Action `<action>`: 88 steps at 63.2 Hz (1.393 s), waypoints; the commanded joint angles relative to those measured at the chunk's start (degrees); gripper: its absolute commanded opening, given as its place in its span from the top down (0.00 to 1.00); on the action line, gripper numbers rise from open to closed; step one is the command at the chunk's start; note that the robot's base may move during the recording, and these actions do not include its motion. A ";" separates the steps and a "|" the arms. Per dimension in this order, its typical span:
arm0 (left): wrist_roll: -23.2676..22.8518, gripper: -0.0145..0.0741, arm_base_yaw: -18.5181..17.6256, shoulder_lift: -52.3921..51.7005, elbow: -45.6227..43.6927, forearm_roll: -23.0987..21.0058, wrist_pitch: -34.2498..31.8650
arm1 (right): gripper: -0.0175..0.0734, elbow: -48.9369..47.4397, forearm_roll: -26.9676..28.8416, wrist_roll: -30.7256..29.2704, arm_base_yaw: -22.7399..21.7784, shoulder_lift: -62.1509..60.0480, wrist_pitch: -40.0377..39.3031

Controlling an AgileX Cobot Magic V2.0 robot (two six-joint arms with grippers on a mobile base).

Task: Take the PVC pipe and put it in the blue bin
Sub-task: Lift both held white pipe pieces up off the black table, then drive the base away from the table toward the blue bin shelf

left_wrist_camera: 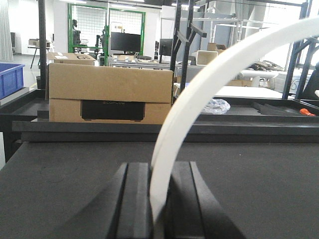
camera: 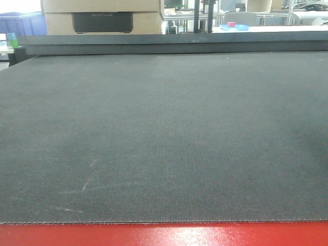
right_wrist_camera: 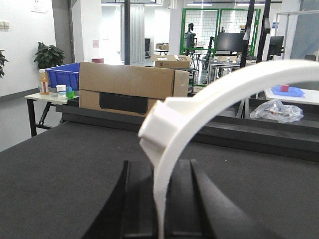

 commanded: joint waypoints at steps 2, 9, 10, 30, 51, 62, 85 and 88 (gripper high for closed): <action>-0.31 0.96 -0.34 -0.35 -0.09 0.00 -1.58 | 0.99 0.06 -0.49 -0.36 0.11 -0.29 -0.80; -0.31 0.96 -0.34 -0.35 -0.09 0.00 -1.58 | 0.99 0.06 -0.49 -0.36 0.11 -0.29 -0.90; -0.31 0.96 -0.34 -0.35 -0.09 0.00 -1.58 | 0.99 0.06 -0.49 -0.36 0.11 -0.29 -0.90; -0.31 0.96 -0.34 -0.35 -0.09 0.00 -1.58 | 0.99 0.06 -0.49 -0.36 0.11 -0.29 -0.90; -0.31 0.96 -0.34 -0.35 -0.09 0.00 -1.58 | 0.99 0.06 -0.49 -0.36 0.11 -0.29 -0.90; -0.31 0.96 -0.34 -0.35 -0.09 0.00 -1.58 | 0.99 0.06 -0.49 -0.36 0.11 -0.29 -0.90; -0.31 0.96 -0.34 -0.35 -0.09 0.00 -1.58 | 0.99 0.06 -0.49 -0.36 0.11 -0.29 -0.90; -0.31 0.96 -0.34 -0.35 -0.09 0.00 -1.58 | 0.99 0.06 -0.49 -0.36 0.11 -0.29 -0.90</action>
